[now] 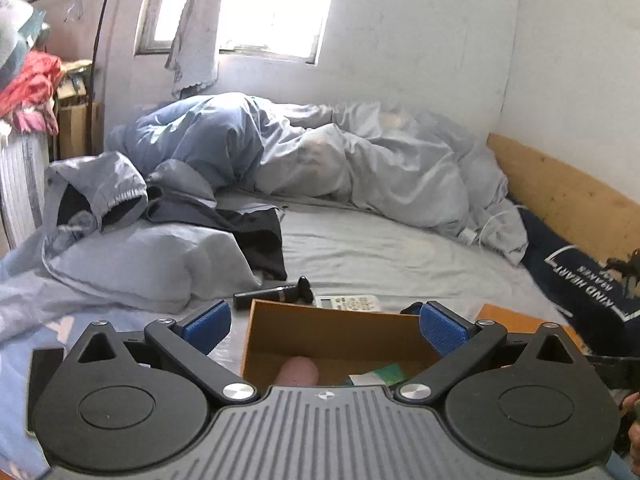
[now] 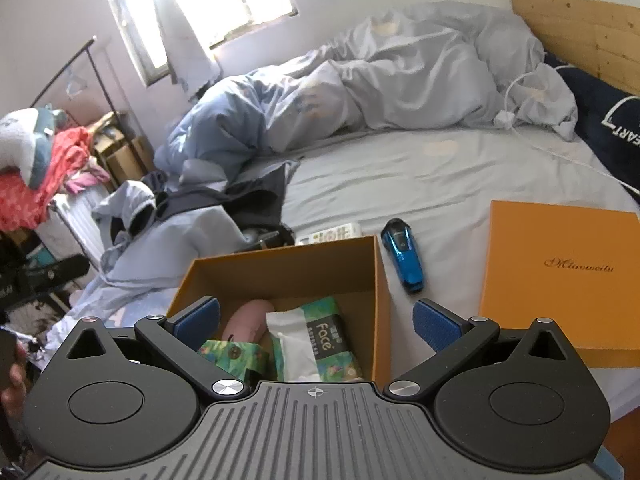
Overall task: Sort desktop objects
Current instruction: 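Withdraw the left tool from the box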
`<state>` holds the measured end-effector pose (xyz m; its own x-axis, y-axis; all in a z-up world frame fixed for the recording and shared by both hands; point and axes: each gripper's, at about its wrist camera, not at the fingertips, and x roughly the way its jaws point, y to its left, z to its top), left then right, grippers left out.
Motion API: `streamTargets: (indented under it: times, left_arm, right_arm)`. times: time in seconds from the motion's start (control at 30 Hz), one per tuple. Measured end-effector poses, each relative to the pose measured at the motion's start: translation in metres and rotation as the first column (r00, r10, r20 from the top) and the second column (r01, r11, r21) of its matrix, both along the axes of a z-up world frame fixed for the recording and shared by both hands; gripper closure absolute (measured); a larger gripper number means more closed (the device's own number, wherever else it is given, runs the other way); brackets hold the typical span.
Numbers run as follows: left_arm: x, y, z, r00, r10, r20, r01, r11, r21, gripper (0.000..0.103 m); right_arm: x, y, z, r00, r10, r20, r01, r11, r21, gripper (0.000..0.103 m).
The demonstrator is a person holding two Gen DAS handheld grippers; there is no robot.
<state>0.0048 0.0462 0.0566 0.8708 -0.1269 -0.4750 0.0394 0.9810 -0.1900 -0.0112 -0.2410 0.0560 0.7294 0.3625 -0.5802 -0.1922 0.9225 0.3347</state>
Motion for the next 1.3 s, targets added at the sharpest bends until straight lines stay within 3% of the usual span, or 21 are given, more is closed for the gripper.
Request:
streamTargets:
  times: [0.17,0.37,0.6,0.93,1.3]
  left_arm:
    - [-0.005,0.008,0.001,1.0,0.014,0.026,-0.013,0.999,-0.03,0.0]
    - [-0.013,0.003,0.012,0.989,-0.018,0.144,0.017,1.0,0.005,0.0]
    - [-0.023,-0.007,0.016,0.974,-0.055,0.218,0.054,0.998,0.012,0.0]
    - [-0.017,-0.018,0.006,0.987,-0.084,0.138,0.079,0.996,0.044,0.0]
    - [-0.018,-0.02,0.005,0.99,-0.085,0.114,0.08,0.996,0.045,0.0]
  right_arm:
    - [-0.002,0.005,0.002,1.0,0.009,0.027,-0.008,0.999,-0.037,0.0]
    - [-0.003,0.01,0.003,0.999,0.015,0.051,-0.011,0.997,-0.078,0.0]
    - [-0.003,0.013,0.005,0.997,0.013,0.079,-0.005,0.995,-0.1,0.0]
    - [-0.003,0.018,0.0,0.997,0.014,0.079,-0.005,0.993,-0.116,0.0]
    - [-0.003,0.021,-0.006,0.998,0.016,0.062,-0.009,0.993,-0.12,0.0]
